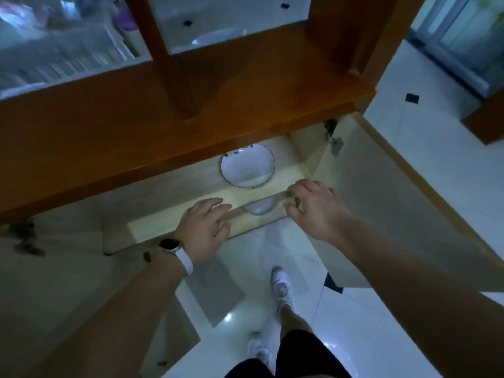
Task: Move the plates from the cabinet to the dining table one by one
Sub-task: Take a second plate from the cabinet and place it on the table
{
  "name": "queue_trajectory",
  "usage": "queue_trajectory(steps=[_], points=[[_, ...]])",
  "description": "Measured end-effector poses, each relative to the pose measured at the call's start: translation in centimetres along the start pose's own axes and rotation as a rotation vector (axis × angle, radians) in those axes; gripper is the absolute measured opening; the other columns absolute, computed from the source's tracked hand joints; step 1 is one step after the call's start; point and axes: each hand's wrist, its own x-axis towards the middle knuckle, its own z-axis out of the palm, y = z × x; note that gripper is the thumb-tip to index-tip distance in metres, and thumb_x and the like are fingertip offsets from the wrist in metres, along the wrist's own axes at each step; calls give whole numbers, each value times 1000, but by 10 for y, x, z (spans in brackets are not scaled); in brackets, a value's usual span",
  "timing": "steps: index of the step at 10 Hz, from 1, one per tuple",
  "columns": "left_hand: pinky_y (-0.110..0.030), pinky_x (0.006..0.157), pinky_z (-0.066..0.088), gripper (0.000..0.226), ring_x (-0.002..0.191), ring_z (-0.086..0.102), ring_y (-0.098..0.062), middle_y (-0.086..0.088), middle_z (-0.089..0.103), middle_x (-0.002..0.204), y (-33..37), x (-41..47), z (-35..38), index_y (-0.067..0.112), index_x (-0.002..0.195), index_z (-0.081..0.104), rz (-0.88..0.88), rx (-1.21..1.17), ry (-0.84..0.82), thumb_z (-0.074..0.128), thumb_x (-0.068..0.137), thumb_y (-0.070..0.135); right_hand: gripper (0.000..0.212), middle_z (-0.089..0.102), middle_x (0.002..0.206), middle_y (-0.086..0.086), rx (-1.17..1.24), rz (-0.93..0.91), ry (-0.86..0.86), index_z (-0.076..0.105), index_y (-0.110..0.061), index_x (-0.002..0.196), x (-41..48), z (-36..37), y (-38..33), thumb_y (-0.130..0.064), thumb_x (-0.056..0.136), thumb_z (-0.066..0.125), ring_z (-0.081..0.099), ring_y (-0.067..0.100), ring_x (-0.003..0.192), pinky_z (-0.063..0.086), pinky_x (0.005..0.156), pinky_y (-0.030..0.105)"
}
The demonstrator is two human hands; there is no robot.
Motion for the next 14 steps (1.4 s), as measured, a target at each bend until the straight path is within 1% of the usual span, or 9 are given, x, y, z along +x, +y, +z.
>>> queue_trajectory(steps=[3,4,6,7,8,10,11,13,14], points=[[-39,90,48,49,110,56,-28,-9,60,123,-37,93,90,13,134,52,-193,-116,-115,55,89,34,50,49,138,6,311,214,-55,43,-21,139,111,73,60,-40,93,48,50,29,119,47,95,39],[-35,79,49,42,93,62,-25,-1,63,105,-50,119,125,19,130,51,-436,-343,-77,60,91,29,49,54,134,8,387,267,-68,46,-19,136,146,102,75,-39,92,52,53,30,116,49,94,40],[-38,78,53,29,89,63,-33,-6,62,94,-72,165,179,22,116,47,-776,-710,97,60,90,22,40,68,94,9,386,295,2,54,-13,118,208,142,97,-40,88,51,61,32,98,49,88,39],[-16,64,48,31,83,60,-21,-8,60,88,-75,190,195,3,118,46,-709,-729,80,59,91,6,38,64,108,12,468,333,-24,53,-9,120,229,156,104,-36,94,49,59,30,97,39,73,29],[-20,72,40,44,98,56,-22,-5,58,105,-76,207,203,10,128,40,-762,-681,140,62,92,20,36,61,109,13,504,294,-47,52,-5,122,242,166,109,-31,99,45,57,28,95,29,69,24],[-30,83,44,56,97,53,-22,-3,58,105,-91,220,217,16,140,33,-842,-625,326,58,90,15,14,45,72,-6,658,352,-41,52,-15,95,276,193,112,-29,96,47,48,20,81,32,70,23],[-35,83,49,48,99,59,-27,-7,63,110,-97,230,214,13,131,44,-885,-645,335,58,86,20,17,44,71,-5,702,319,-24,46,-13,90,290,204,102,-30,94,49,47,22,79,32,69,24],[-24,45,43,45,86,64,-39,-20,64,107,-114,242,213,4,118,55,-864,-643,250,55,81,30,18,49,92,8,722,400,-50,43,-18,76,303,213,91,-19,92,52,47,23,85,36,74,27],[-21,40,40,45,78,64,-39,-24,66,103,-120,244,211,4,111,58,-843,-605,208,49,74,27,10,46,79,5,709,391,-40,46,-15,80,302,215,92,-13,90,50,55,27,93,40,76,28]])
